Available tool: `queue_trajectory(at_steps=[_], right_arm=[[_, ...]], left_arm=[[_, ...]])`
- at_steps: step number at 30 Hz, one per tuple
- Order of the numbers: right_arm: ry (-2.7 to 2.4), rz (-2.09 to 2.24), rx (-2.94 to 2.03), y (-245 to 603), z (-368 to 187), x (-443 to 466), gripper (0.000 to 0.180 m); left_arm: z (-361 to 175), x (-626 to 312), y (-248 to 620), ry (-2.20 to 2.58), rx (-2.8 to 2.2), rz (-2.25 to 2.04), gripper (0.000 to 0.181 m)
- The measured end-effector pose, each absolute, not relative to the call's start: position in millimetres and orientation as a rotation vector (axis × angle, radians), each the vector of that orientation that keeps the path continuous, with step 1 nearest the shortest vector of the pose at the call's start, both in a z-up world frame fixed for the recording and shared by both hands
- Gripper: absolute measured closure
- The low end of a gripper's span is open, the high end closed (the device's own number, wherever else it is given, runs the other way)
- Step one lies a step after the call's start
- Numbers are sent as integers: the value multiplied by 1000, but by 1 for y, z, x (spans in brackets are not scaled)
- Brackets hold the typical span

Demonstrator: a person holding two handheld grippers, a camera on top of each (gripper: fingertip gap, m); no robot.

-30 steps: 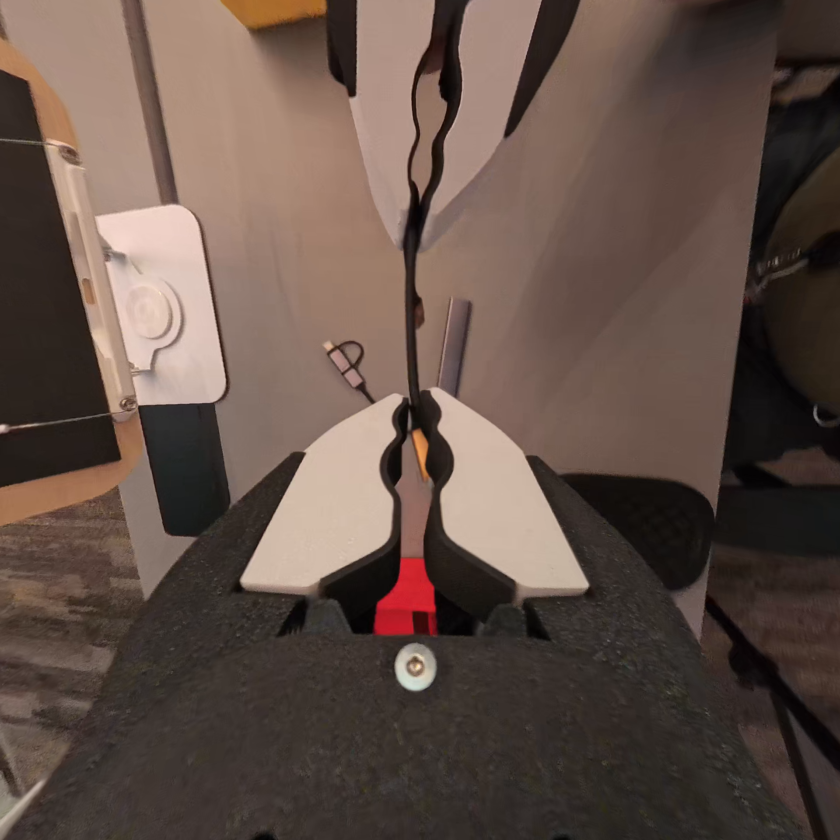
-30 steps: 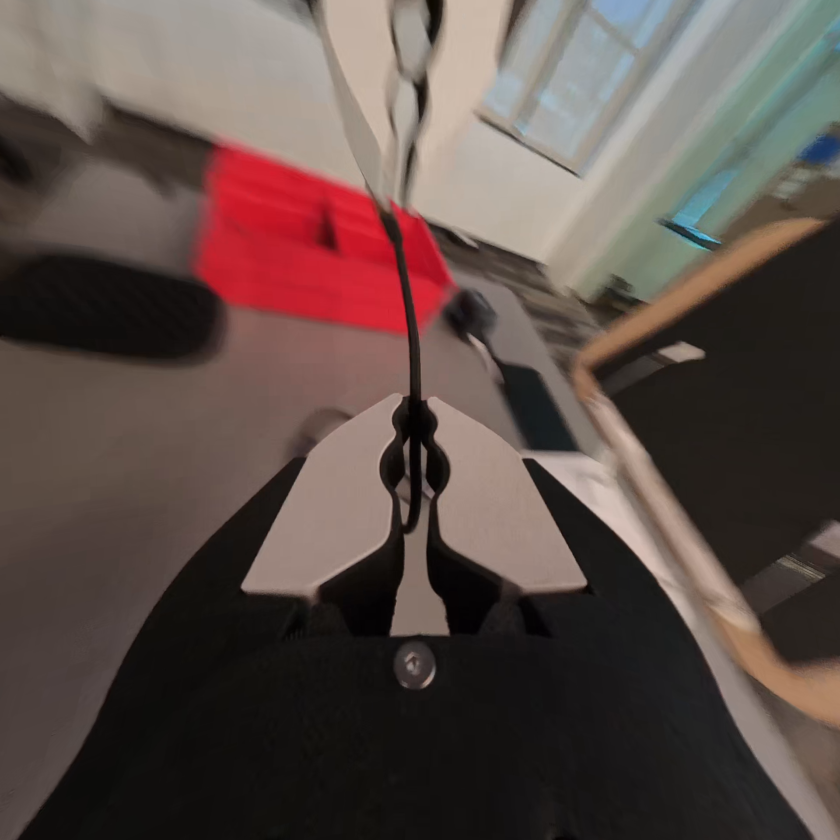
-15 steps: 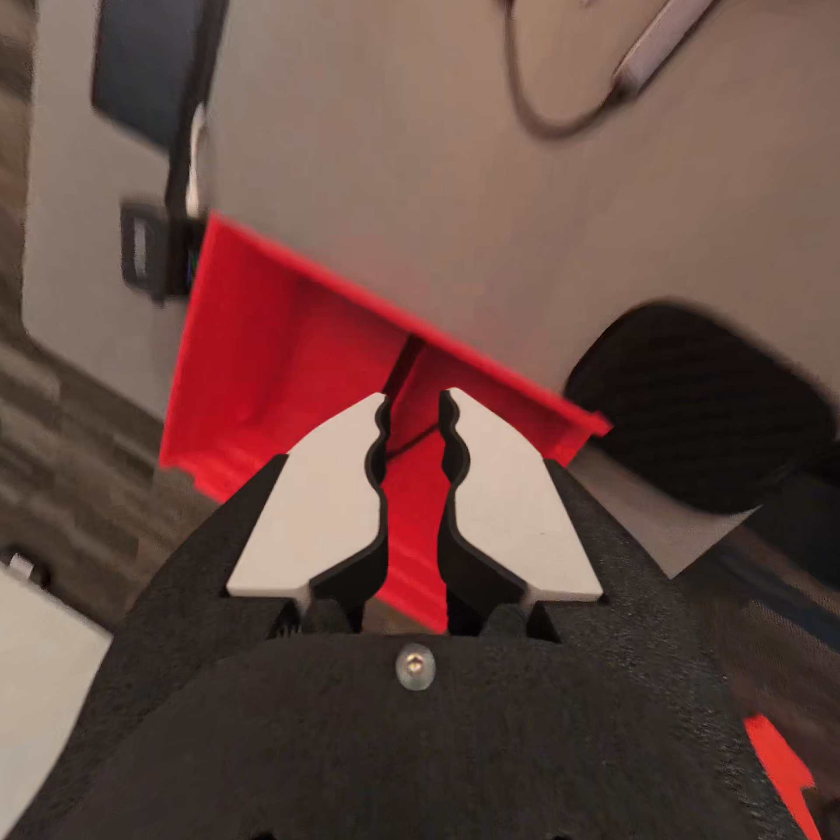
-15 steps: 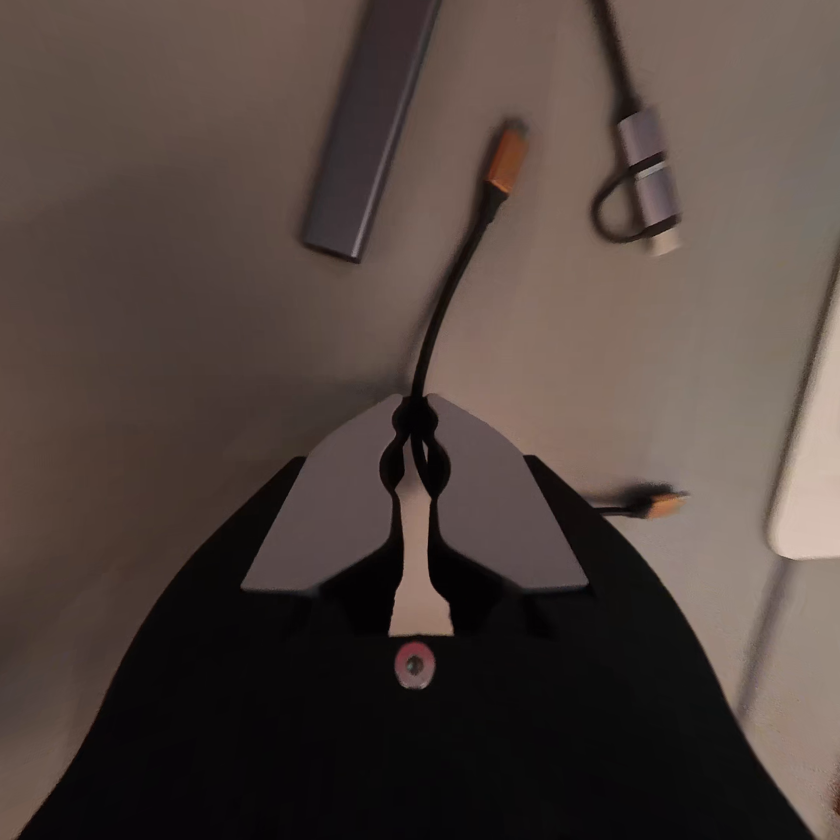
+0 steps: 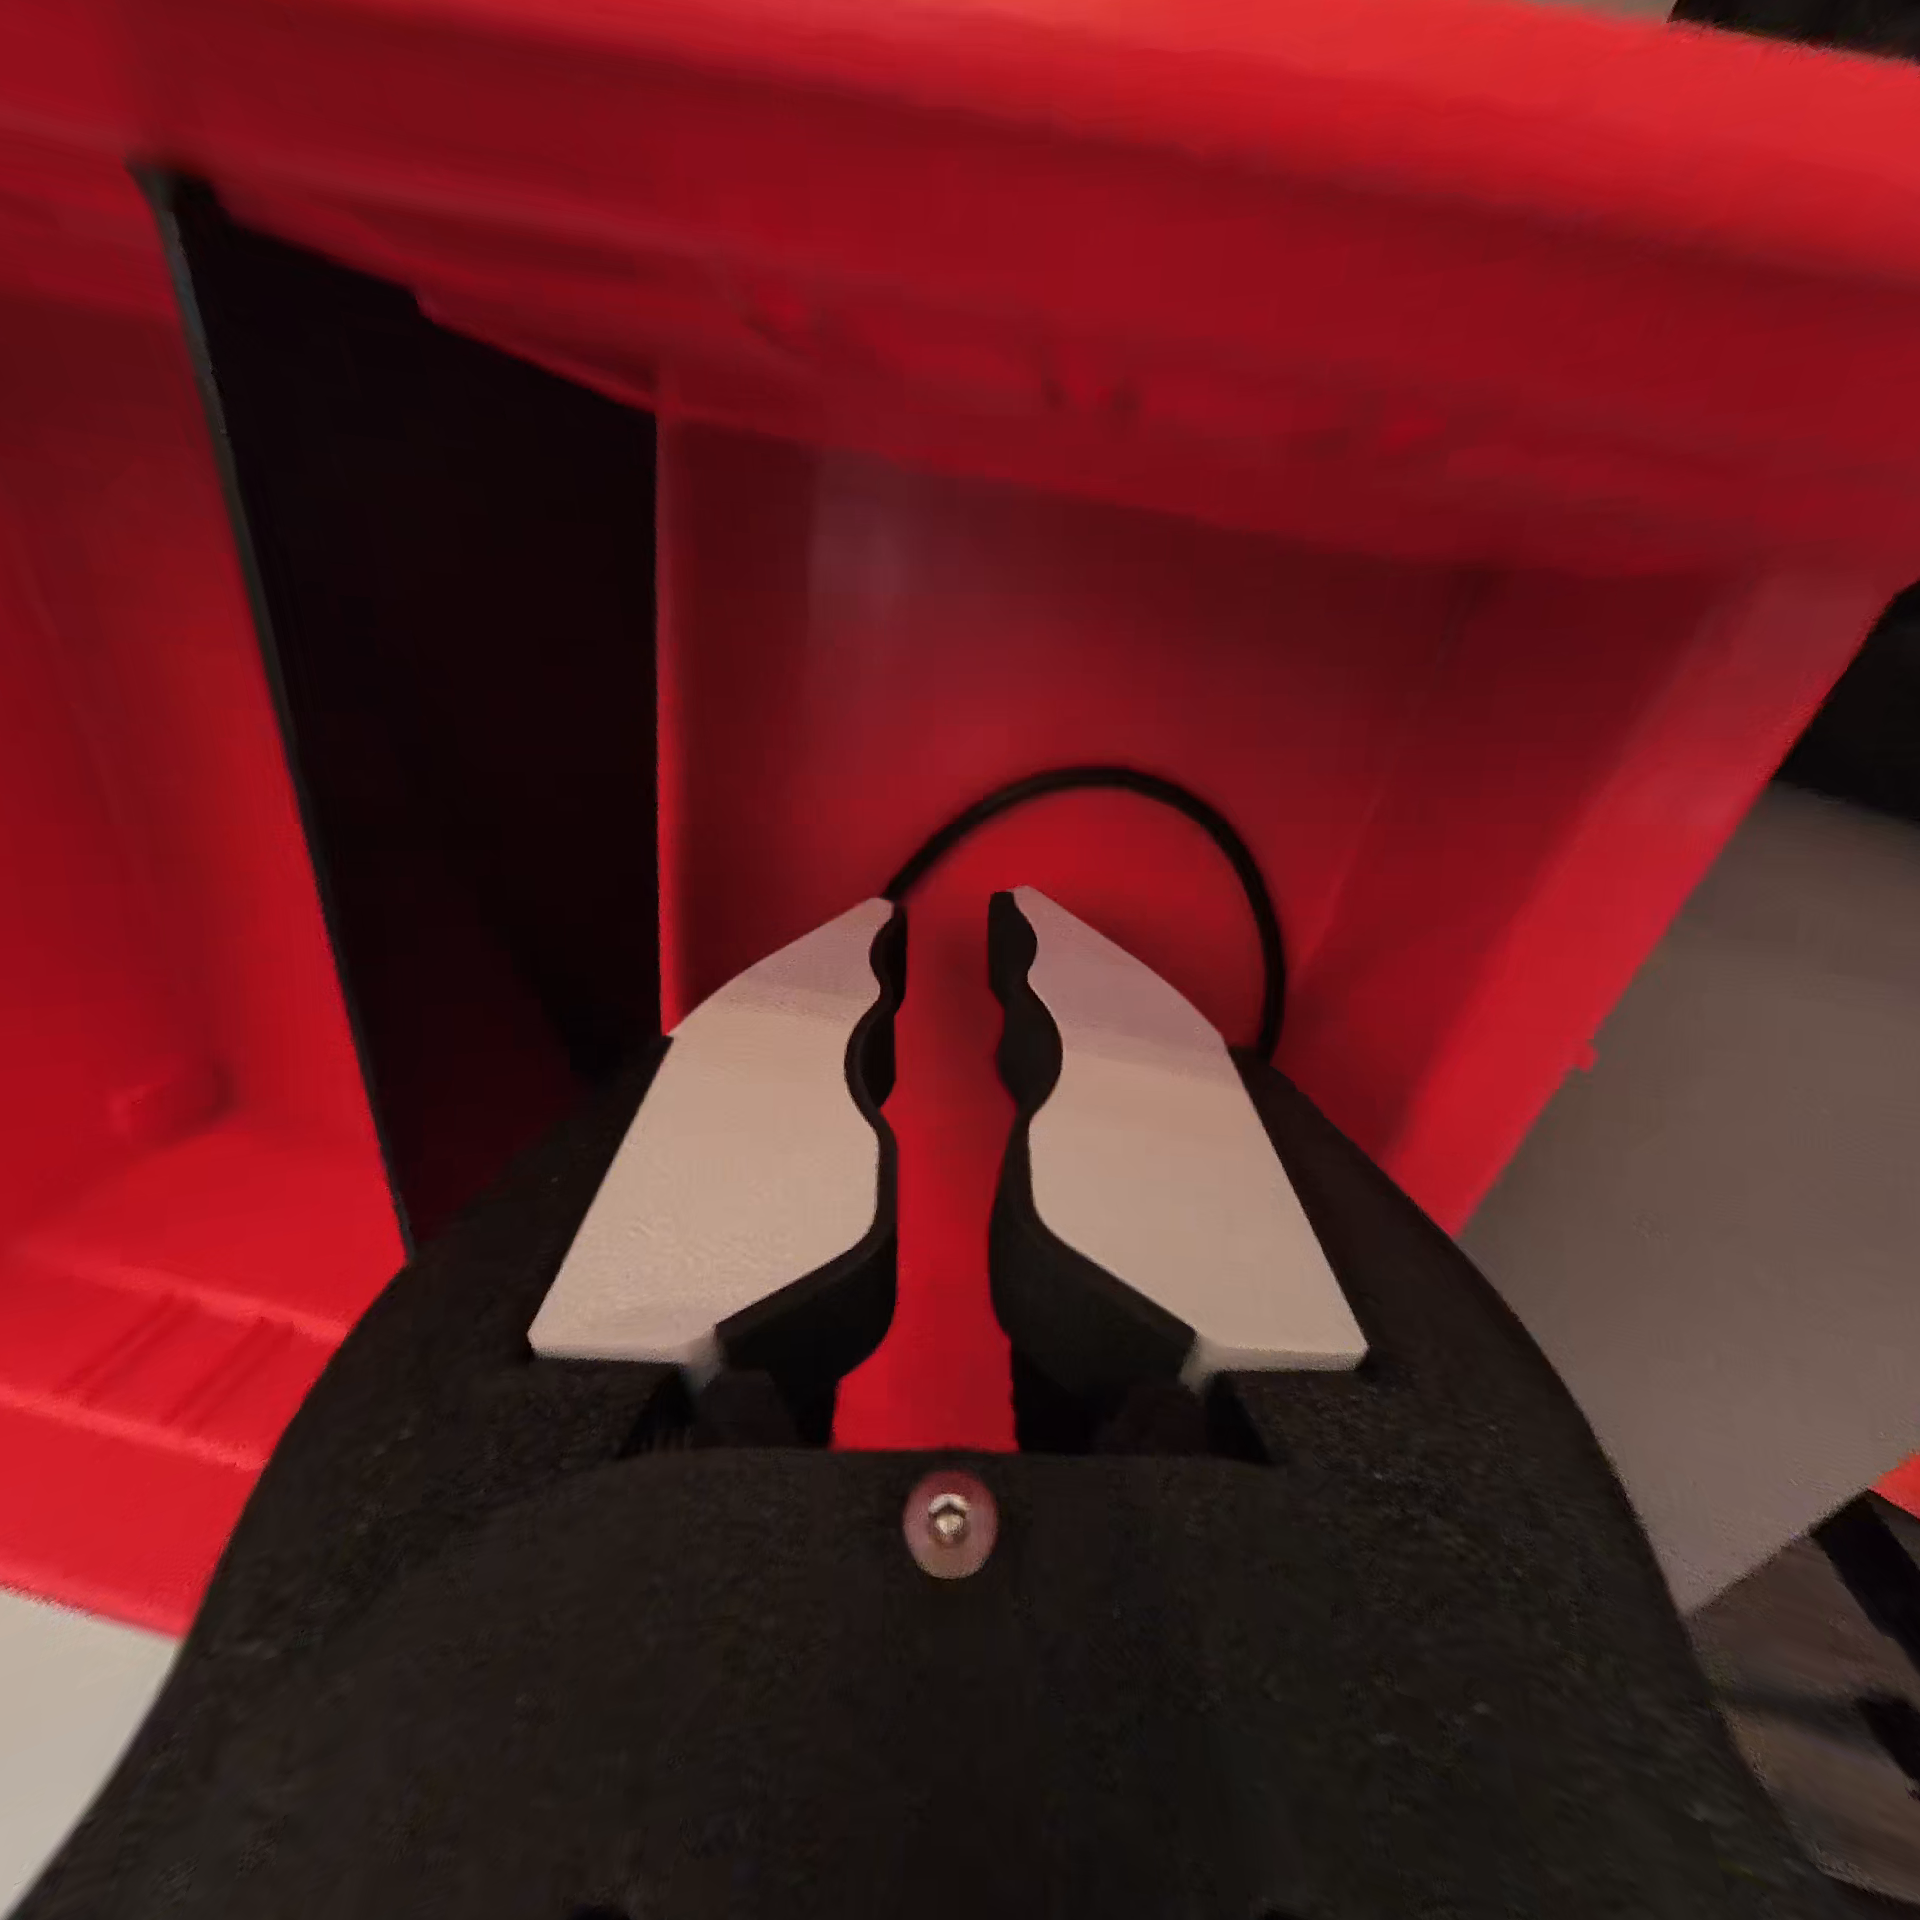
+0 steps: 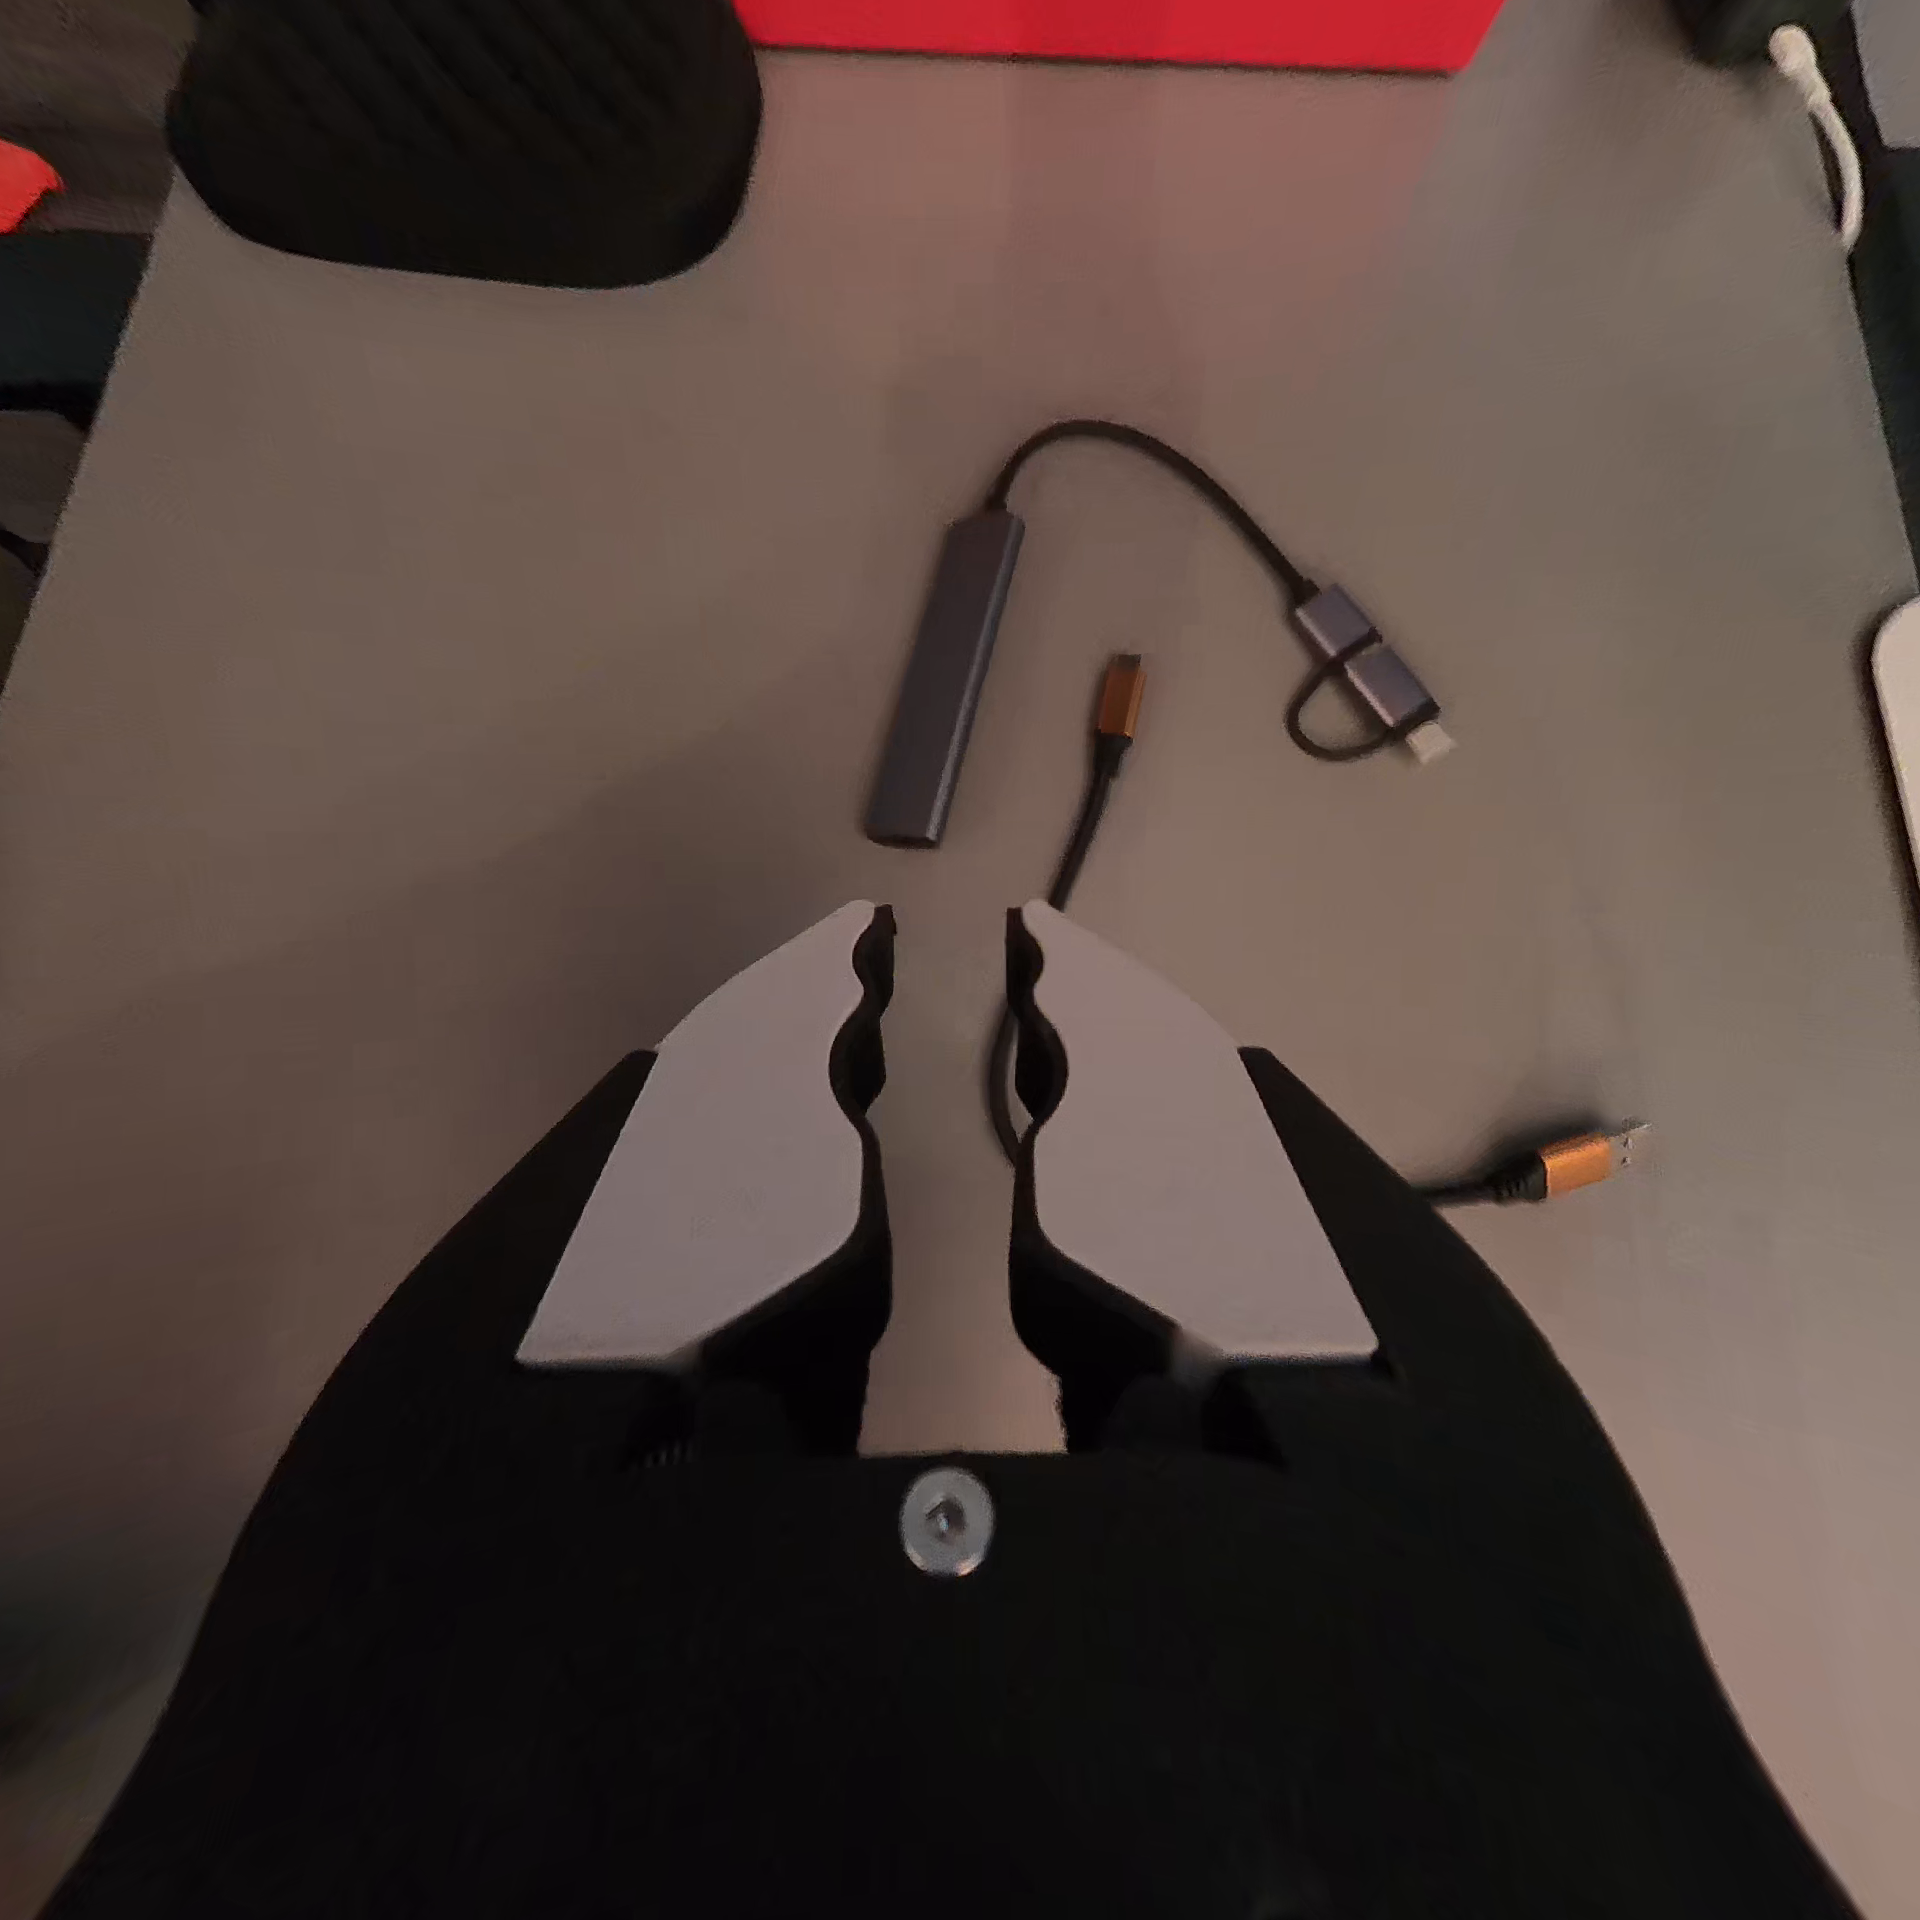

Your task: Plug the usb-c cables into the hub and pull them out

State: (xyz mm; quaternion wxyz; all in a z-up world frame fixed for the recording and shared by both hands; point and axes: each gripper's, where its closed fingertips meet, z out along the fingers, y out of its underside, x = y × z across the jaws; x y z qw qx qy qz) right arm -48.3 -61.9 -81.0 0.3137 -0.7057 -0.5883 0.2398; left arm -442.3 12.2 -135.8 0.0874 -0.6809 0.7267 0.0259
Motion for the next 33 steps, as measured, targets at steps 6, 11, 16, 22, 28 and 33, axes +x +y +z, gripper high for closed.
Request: queue_trajectory(at_steps=[6,11,16,22,28,33], right_arm=[[-1669,670,-1773,-80,-75,-79,157],[-1683,731,-1725,-89,-65,-90,157],[-1682,724,-1702,-91,-57,-91,158],[-1678,689,-1646,-93,-46,-95,159],[-1346,581,-1558,-60,4,-117,159],[-929,904,-1389,-68,86,-160,148]], left_arm=[[-148,-451,22,2315,-1971,54,164],[-151,-454,24,2397,-1972,-6,165],[-152,-455,21,2468,-1923,57,176],[-106,-453,28,2290,-1886,166,177],[12,-423,20,2012,-1717,269,178],[87,-347,-15,1935,-1527,313,178]])
